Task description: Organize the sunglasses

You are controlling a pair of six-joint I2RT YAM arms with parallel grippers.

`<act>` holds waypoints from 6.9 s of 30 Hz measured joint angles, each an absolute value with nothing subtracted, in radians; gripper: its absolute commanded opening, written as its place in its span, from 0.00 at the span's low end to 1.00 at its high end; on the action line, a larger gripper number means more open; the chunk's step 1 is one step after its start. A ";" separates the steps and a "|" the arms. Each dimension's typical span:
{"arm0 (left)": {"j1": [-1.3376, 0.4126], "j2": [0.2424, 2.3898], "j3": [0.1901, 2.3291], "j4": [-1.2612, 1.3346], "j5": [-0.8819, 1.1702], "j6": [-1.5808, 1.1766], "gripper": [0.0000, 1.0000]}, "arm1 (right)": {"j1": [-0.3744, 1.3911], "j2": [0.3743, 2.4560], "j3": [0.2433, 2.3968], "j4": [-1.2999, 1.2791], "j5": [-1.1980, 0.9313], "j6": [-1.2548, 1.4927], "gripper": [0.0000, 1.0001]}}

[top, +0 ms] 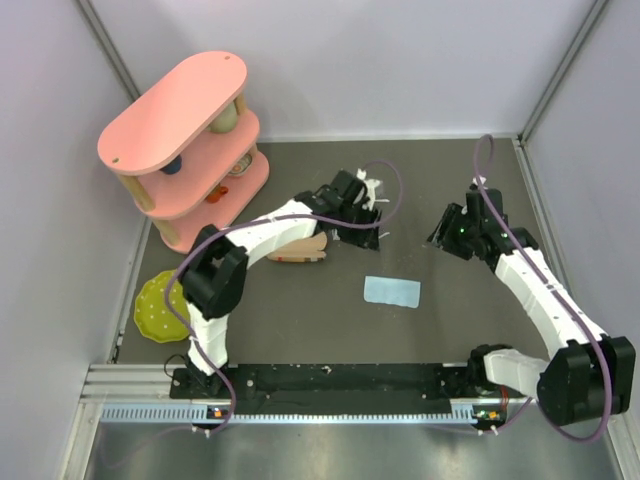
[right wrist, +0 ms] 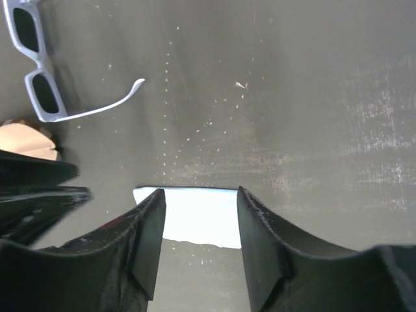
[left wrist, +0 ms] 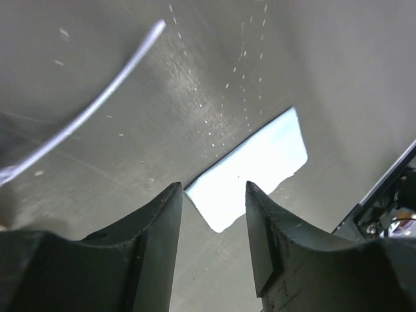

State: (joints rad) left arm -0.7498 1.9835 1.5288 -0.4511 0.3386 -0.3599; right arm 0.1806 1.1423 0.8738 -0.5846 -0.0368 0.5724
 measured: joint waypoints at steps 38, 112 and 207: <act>-0.400 1.628 0.976 -0.400 0.220 -0.492 0.15 | 0.496 1.396 0.900 -0.371 -0.118 0.674 0.48; -0.446 1.345 0.788 -0.403 0.337 -0.555 0.42 | 0.497 1.241 0.746 -0.412 -0.020 0.660 0.52; -0.784 1.955 1.279 -0.361 0.339 -0.680 0.61 | 0.462 1.406 0.735 -0.571 0.111 0.640 0.31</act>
State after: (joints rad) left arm -0.7837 1.9553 1.2793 -0.3611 0.3393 -0.6804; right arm 0.4618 1.4063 0.7349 -0.5709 0.1112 0.6403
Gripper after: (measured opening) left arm 0.612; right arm 0.286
